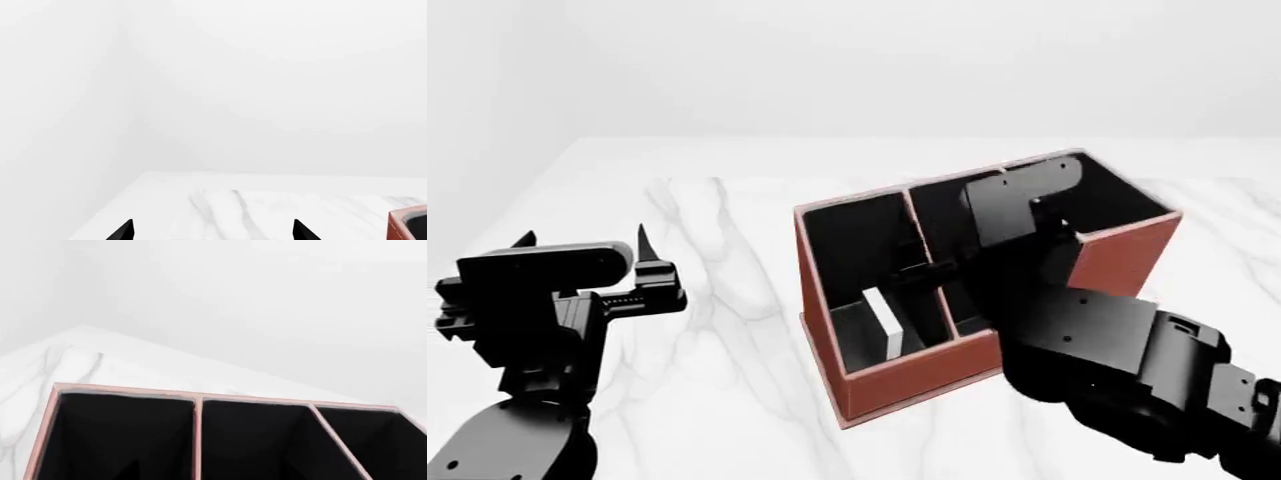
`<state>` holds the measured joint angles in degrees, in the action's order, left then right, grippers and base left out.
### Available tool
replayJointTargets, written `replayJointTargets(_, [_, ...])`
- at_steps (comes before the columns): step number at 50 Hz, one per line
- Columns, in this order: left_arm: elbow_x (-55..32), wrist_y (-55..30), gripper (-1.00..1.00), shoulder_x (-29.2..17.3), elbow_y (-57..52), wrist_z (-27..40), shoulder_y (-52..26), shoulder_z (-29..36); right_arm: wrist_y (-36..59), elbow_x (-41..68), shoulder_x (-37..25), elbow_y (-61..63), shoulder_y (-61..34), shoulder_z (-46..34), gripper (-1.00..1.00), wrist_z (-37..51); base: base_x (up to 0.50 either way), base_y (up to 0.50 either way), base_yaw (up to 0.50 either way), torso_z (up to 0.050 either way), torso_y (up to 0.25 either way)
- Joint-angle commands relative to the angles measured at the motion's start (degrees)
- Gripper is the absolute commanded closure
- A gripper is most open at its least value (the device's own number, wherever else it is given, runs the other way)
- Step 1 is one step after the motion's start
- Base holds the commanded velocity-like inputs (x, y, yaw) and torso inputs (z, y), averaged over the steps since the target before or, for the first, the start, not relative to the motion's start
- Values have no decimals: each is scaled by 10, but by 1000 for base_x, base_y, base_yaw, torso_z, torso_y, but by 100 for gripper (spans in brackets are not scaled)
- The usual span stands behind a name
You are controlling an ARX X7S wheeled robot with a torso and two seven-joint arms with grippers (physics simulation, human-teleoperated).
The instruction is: Pick up the book and place it in the left compartment of the caddy.
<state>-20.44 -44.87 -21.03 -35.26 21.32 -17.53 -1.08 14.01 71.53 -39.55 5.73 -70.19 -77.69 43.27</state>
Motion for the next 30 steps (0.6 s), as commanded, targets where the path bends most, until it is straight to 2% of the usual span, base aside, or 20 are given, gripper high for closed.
replayJointTargets(1, [1,6,-100,1,4,0,0,7,-129,-127,-71,122,110,3,-100,92,0,0,0,0,0])
replayJointTargets(30, [-6,-2,-100,-2,0,5,-8,12,-152,-160,-82,141,127,8,-100,106,0,0,0,0,0])
